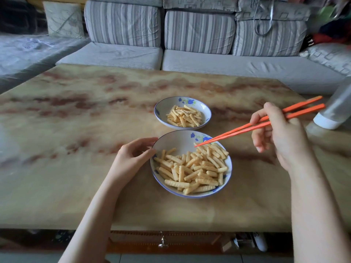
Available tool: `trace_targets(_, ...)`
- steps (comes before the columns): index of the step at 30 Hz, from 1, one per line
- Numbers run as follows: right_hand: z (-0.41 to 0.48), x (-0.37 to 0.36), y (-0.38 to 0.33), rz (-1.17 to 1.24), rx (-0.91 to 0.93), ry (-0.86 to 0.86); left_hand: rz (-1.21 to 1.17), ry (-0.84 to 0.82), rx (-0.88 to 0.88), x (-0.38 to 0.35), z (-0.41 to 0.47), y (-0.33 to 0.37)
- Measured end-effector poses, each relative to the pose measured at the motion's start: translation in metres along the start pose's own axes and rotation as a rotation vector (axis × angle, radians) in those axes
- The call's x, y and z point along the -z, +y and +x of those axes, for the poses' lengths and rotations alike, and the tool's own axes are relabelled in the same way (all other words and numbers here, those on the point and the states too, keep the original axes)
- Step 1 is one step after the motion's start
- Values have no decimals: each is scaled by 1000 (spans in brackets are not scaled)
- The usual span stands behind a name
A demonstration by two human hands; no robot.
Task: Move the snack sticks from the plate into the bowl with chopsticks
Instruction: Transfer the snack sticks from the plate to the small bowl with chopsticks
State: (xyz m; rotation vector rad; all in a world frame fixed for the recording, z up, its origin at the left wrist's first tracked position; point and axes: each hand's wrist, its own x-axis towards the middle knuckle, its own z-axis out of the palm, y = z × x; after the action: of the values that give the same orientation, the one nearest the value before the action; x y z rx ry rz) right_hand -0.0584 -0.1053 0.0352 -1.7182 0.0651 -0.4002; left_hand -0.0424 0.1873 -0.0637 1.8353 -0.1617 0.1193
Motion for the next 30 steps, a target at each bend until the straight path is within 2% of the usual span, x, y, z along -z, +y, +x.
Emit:
trace_targets(12,2,4,8,-29,-6,2,4,1,16,0,1,0)
trace_targets(17,4,-2,8,65,-20,121,4,3,17,0,0,1)
trace_targets(24,11,-14,10,330,6,299,1,4,21,0,0,2)
trace_targets(30,26,-42,35,327,20,334,4,20,10,0,0,3)
